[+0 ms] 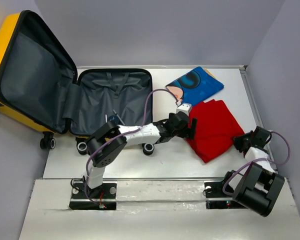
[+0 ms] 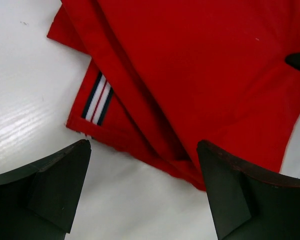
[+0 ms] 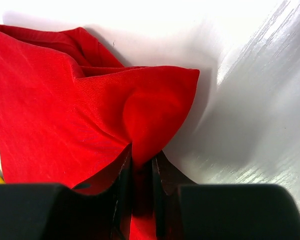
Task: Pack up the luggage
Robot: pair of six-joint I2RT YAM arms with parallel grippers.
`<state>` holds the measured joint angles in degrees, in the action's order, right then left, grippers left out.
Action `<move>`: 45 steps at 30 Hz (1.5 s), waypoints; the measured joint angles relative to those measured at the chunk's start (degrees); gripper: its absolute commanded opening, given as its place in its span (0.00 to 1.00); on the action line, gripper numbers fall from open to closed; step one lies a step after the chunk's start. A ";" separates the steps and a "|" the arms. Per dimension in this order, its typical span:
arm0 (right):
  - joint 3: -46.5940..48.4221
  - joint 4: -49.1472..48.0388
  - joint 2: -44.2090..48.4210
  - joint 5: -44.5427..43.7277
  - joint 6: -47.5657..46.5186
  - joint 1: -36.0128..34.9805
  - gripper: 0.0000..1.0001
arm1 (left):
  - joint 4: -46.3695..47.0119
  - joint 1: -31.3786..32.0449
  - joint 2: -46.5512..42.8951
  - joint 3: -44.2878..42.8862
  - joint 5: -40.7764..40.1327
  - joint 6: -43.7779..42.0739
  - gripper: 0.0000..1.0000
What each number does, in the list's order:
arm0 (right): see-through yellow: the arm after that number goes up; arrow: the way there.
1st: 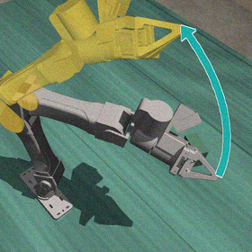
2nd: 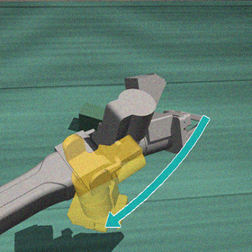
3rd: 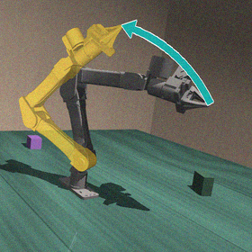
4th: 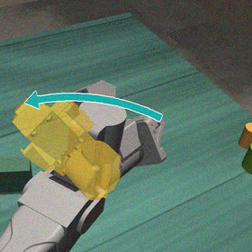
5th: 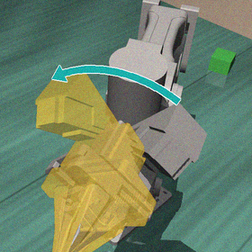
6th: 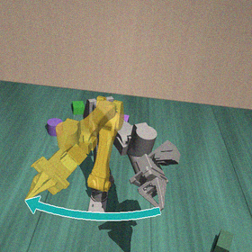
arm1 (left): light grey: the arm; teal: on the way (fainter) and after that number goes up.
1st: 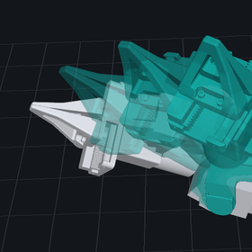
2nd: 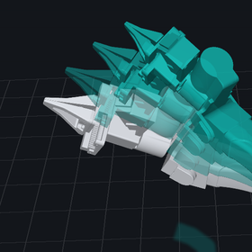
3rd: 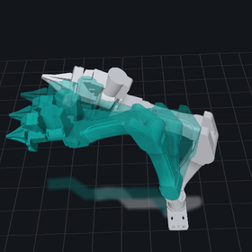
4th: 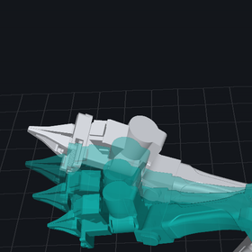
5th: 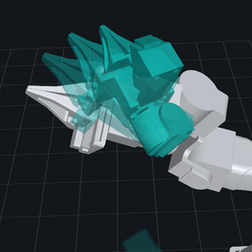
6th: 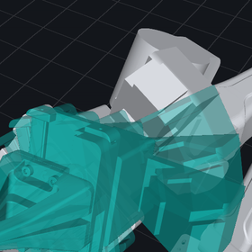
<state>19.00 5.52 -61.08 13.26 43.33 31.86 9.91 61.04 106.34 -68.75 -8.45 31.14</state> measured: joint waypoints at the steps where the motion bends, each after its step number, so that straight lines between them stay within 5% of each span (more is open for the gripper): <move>1: 0.00 -0.02 -0.04 0.13 -0.20 0.00 0.11 | -0.37 -0.39 2.03 -1.64 -0.44 -0.02 0.99; 15: -1.20 -1.16 1.51 2.21 -2.64 -2.12 0.09 | -4.68 -4.44 17.31 -16.90 -3.76 0.90 0.94; 16: -1.20 -1.27 1.51 2.03 -2.75 -2.67 0.09 | -4.44 -4.66 17.77 -17.44 -3.89 0.90 0.80; 19: -1.20 -1.49 1.51 1.97 -3.04 -3.32 0.09 | -3.26 -5.27 19.12 -18.29 -4.72 1.11 0.62; 21: -1.20 -1.60 1.51 1.97 -3.06 -3.43 0.07 | -2.23 -5.57 19.71 -18.32 -5.31 1.33 0.33; 22: -1.20 -1.62 1.49 2.01 -3.06 -3.45 0.07 | -1.62 -5.70 19.96 -18.32 -5.33 1.86 0.33; 23: -1.20 -1.70 1.51 2.21 -3.06 -3.48 0.07 | -0.59 -5.88 20.35 -18.32 -5.14 2.32 0.12; 24: -1.22 -1.79 1.53 2.34 -3.06 -3.48 0.07 | 0.57 -5.95 20.59 -18.25 -4.90 2.49 0.06; 32: -2.97 1.53 11.26 3.37 -3.32 -4.11 0.07 | 9.53 -6.08 17.00 -9.77 -3.39 4.17 0.06; 39: -0.72 12.90 27.43 8.87 -4.13 -4.96 0.07 | 5.18 -5.64 5.84 -2.45 -0.90 3.06 0.06; 45: 6.97 17.40 28.59 12.55 -4.92 -5.66 0.07 | 3.63 -5.62 -2.91 -2.71 1.18 1.73 0.06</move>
<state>25.98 22.92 -32.49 25.80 38.41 26.20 13.54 55.42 103.44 -71.46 -7.27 32.86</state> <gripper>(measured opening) 0.187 0.201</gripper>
